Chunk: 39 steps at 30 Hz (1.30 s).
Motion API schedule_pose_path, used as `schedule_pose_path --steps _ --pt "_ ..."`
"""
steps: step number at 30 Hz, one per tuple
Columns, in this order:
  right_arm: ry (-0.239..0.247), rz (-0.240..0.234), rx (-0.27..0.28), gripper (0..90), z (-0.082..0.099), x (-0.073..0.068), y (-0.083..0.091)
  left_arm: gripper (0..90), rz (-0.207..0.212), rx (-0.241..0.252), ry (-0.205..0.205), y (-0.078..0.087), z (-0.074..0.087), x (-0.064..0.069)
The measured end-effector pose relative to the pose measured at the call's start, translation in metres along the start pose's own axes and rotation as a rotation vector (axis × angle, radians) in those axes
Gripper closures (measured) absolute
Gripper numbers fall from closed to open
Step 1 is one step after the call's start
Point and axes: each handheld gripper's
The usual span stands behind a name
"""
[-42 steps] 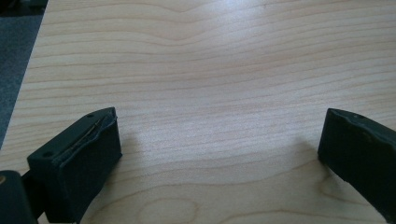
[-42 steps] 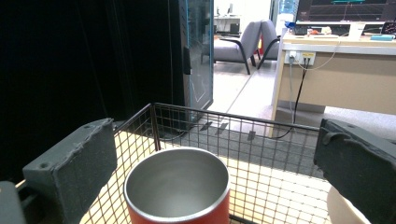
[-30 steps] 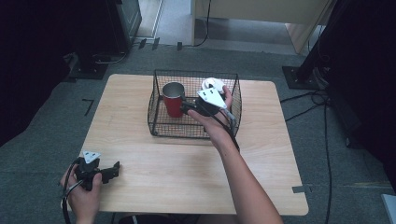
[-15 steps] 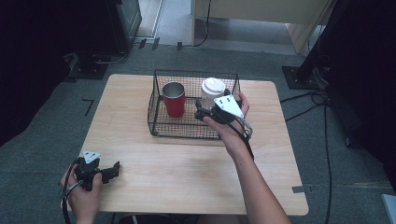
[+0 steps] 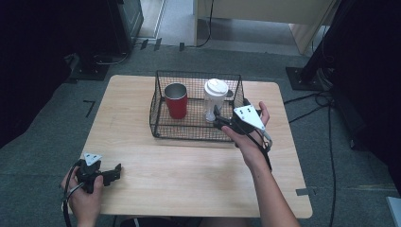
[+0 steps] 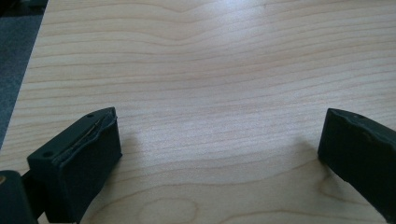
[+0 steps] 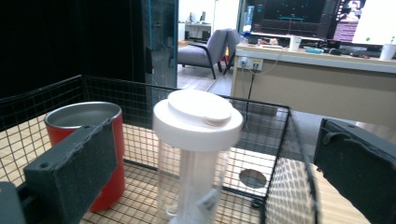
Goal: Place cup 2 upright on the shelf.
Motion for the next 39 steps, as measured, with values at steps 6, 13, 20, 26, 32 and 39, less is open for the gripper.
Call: schedule_pose_path --steps 6,13,20,26,32,39 --pt "-0.010 0.017 0.000 0.0 0.005 0.012 0.016 0.0 0.000 0.000 0.000 0.000 0.000 0.000" --pt "-0.020 0.036 -0.007 0.0 0.013 0.026 0.032 0.0 0.000 0.000 -0.001 0.000 0.000 0.000" --pt "-0.026 0.053 -0.022 0.0 0.023 0.036 0.046 0.0 0.000 -0.001 -0.002 0.000 0.000 0.000" --pt "-0.019 0.065 -0.027 0.0 0.031 0.045 0.063 0.0 0.000 -0.001 -0.002 0.000 0.000 0.000" --pt "-0.029 0.076 -0.031 0.0 0.038 0.051 0.074 0.0 0.000 -0.001 -0.002 0.000 0.000 0.000" --pt "-0.042 0.104 -0.043 0.0 0.051 0.059 0.088 0.0 0.000 0.000 -0.002 0.000 0.000 0.000"
Point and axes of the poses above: each handheld gripper's, and its own axes: y roughly backward along the jaws, z roughly out of its underside, x roughly to its right, and after that the axes turned 10 degrees about -z, right-handed
